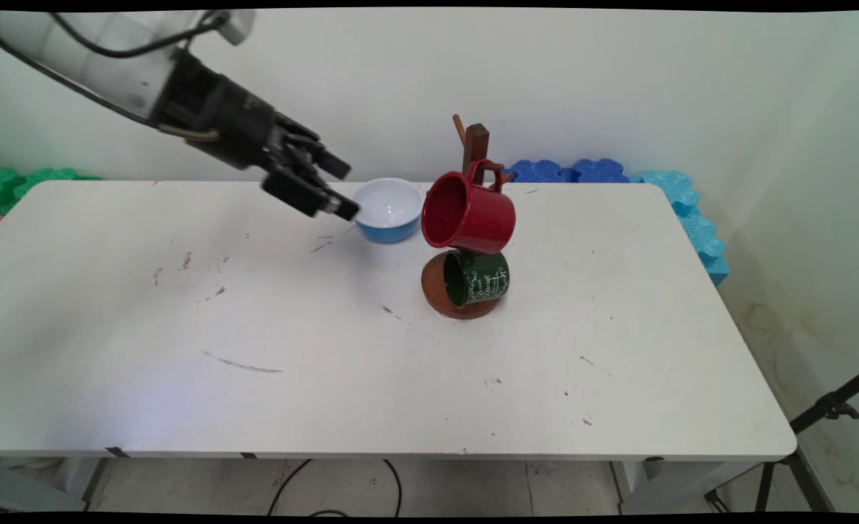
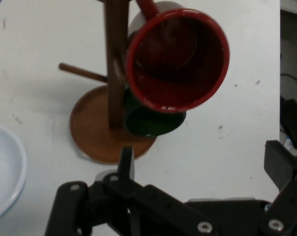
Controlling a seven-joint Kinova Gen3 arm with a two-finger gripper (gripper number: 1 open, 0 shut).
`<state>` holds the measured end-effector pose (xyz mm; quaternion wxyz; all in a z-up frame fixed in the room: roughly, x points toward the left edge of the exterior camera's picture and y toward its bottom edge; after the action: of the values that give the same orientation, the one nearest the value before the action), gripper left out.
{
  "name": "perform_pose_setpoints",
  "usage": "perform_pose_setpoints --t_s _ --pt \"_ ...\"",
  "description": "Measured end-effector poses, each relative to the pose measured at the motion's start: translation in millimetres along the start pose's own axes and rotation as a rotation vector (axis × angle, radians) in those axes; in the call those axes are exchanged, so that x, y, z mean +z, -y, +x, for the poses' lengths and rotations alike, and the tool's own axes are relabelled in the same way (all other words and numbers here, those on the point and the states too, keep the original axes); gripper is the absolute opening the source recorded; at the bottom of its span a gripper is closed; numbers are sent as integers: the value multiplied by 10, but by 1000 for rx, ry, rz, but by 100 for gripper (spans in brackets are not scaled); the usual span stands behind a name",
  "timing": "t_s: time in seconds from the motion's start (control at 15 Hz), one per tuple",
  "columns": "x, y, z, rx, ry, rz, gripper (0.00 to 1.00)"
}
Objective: Pick up the red mug from the rack
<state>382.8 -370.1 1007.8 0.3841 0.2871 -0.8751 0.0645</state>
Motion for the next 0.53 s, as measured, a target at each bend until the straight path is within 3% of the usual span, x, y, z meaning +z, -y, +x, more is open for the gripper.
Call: perform_pose_setpoints --t_s 0.53 --pt "633 -365 235 -1 -42 36 100"
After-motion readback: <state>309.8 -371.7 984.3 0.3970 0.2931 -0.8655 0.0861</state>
